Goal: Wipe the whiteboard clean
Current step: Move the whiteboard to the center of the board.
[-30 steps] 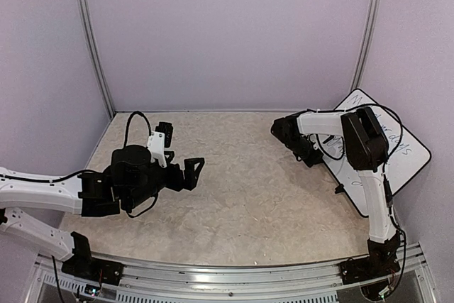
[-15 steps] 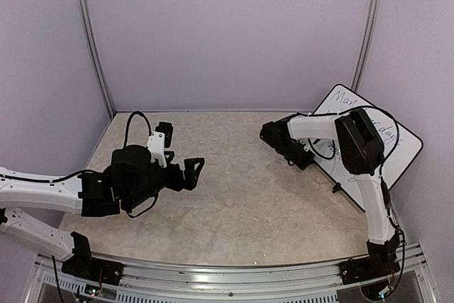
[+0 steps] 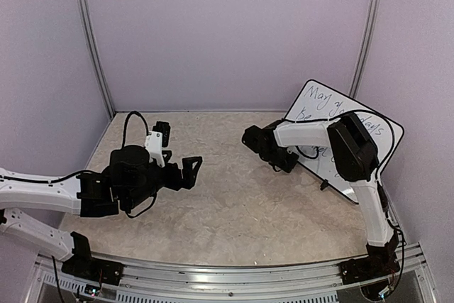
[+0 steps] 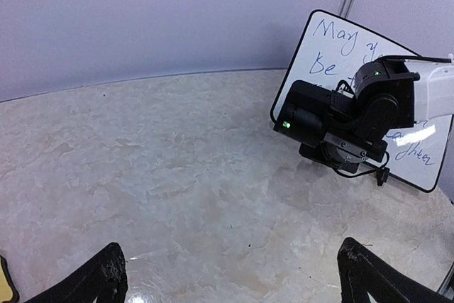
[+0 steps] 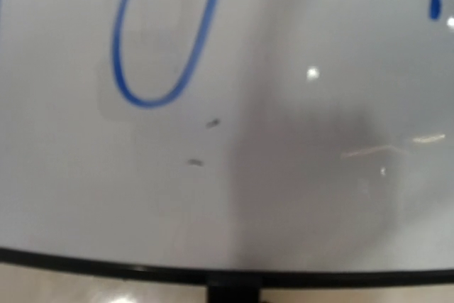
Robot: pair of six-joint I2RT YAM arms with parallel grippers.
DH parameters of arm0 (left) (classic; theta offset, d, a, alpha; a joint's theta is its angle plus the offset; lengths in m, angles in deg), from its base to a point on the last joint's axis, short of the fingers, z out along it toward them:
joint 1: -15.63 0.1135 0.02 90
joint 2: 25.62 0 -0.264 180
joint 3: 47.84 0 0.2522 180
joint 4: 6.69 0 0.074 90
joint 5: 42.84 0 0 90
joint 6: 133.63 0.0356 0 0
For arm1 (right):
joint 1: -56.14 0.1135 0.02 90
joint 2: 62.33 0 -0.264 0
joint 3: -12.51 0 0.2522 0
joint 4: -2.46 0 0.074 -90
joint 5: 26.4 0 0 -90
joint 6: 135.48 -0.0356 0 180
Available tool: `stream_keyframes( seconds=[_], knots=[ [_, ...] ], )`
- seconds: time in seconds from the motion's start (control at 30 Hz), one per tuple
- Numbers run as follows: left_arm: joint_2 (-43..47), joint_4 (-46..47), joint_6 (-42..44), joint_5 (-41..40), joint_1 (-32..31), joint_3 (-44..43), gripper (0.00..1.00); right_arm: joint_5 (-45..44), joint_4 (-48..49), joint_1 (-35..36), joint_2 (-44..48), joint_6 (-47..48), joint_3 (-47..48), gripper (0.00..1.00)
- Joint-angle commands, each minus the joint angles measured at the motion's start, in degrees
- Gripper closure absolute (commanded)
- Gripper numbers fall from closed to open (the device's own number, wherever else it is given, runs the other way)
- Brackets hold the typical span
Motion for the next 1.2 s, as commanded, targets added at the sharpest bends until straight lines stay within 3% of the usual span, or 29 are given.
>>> stream_keyframes(
  seconds=[0.0,0.4,0.87,0.97,1.07,1.17],
  knots=[
    [2.3,0.6,0.0,-3.1,-0.3,1.5,0.01,5.1,6.4,4.0,-3.2,5.4,3.3,1.00],
    [5.8,-0.4,-1.4,-9.7,0.2,2.6,0.01,7.7,11.3,8.7,-7.3,11.8,10.5,1.00],
    [7.3,-0.1,-1.8,-11.6,1.0,3.4,0.01,8.3,16.0,12.5,-10.3,18.4,15.2,1.00],
    [7.4,-0.1,-1.9,-11.9,1.1,3.5,0.01,8.0,16.1,12.5,-9.8,19.0,14.1,0.87],
    [7.3,-0.3,-2.3,-12.1,1.4,3.6,0.01,6.8,16.0,12.5,-8.6,19.6,12.9,0.66],
    [7.3,-0.4,-2.8,-11.6,2.1,3.5,0.01,5.2,15.0,12.6,-6.8,20.4,12.0,0.54]
  ],
)
